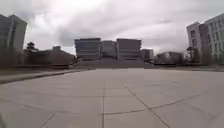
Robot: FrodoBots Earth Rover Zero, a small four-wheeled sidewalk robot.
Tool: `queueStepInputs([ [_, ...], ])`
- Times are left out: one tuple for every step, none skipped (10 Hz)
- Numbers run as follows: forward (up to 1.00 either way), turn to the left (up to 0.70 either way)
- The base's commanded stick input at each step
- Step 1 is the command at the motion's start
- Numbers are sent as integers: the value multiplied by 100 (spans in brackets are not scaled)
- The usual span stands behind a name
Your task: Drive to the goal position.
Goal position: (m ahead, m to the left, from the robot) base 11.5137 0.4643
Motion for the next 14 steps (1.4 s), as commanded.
queueStepInputs([
  [100,0],
  [100,0],
  [100,0],
  [100,0],
  [100,0],
  [100,0],
  [100,0],
  [100,0],
  [100,0],
  [100,0],
  [100,0],
  [100,0],
  [100,0],
  [100,0],
])
